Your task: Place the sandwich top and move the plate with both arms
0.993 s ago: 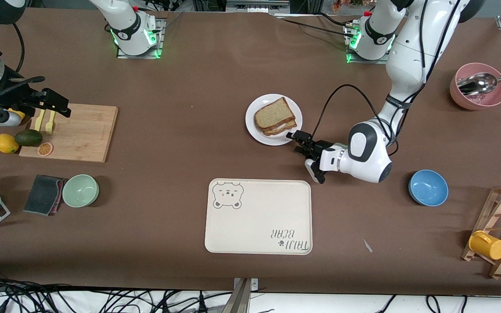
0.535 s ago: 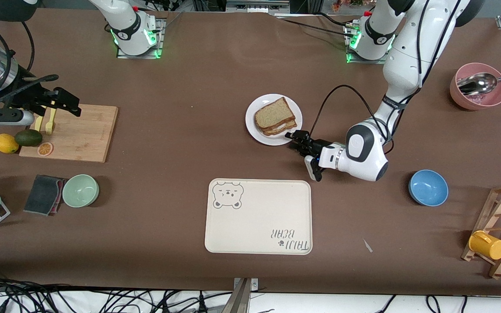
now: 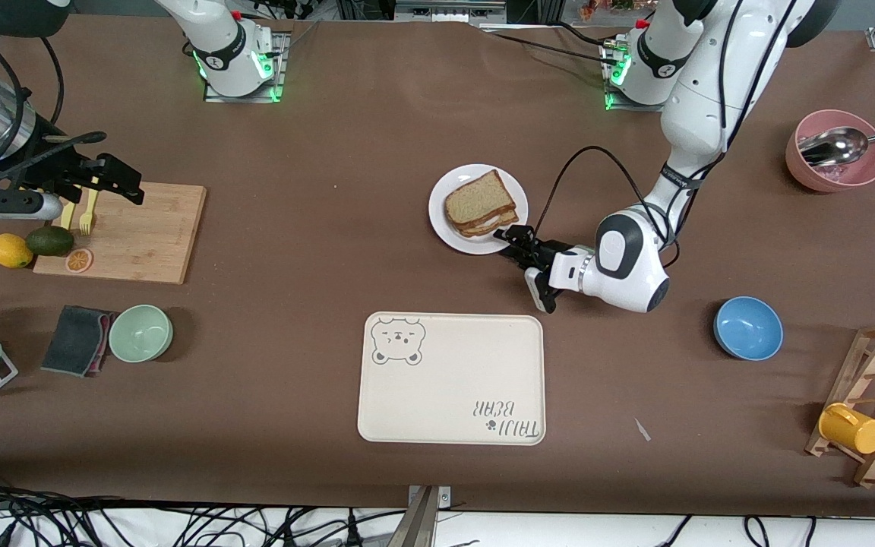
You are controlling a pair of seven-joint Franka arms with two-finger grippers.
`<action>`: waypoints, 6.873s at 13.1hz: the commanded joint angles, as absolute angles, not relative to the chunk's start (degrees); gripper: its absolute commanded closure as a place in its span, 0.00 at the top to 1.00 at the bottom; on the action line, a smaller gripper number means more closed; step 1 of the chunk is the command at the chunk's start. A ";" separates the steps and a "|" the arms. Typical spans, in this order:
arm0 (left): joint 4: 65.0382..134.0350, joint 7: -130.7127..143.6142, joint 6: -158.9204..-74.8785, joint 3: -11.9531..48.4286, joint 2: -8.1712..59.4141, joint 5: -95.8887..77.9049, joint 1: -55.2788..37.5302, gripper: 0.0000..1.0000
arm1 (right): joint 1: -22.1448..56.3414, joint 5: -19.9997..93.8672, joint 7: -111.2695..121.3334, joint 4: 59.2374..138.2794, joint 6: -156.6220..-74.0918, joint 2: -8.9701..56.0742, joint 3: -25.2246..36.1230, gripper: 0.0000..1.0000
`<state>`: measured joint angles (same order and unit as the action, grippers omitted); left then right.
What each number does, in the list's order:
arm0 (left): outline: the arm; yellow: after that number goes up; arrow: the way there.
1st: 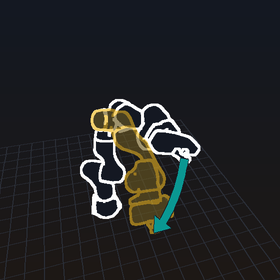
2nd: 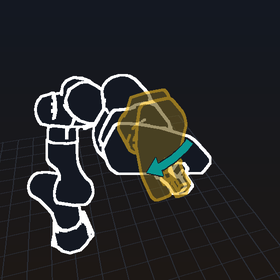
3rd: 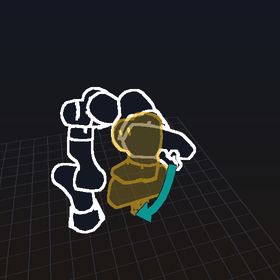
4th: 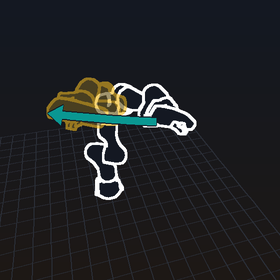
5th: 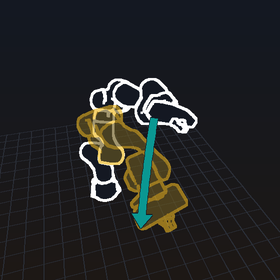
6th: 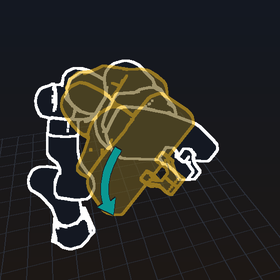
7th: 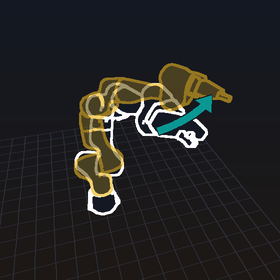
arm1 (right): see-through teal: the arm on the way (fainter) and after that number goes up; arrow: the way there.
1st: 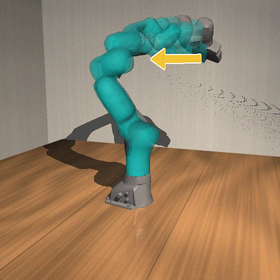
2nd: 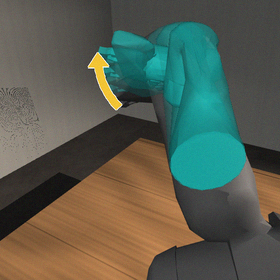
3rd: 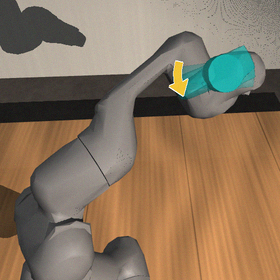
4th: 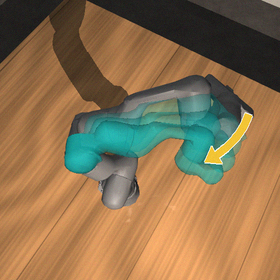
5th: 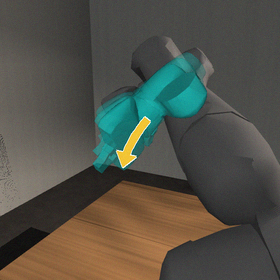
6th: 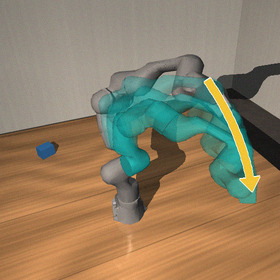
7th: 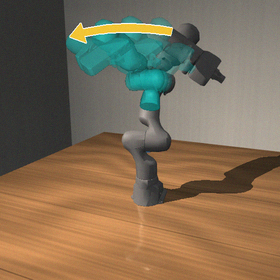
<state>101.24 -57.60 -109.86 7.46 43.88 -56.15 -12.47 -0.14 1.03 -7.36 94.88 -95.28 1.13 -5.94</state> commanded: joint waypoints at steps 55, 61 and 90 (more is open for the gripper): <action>64.51 -31.02 -128.50 5.27 64.78 -80.15 -10.55 0.00 | 3.69 1.67 -7.74 91.32 -91.14 2.28 -2.11 1.00; 65.13 -31.98 -128.41 5.19 64.51 -79.37 -10.63 1.00 | 3.69 1.67 -6.86 91.32 -91.14 2.37 -2.11 1.00; 68.36 -7.38 -87.28 0.79 26.49 -3.43 -4.75 1.00 | 4.30 0.35 -7.38 86.75 -91.14 5.01 0.00 1.00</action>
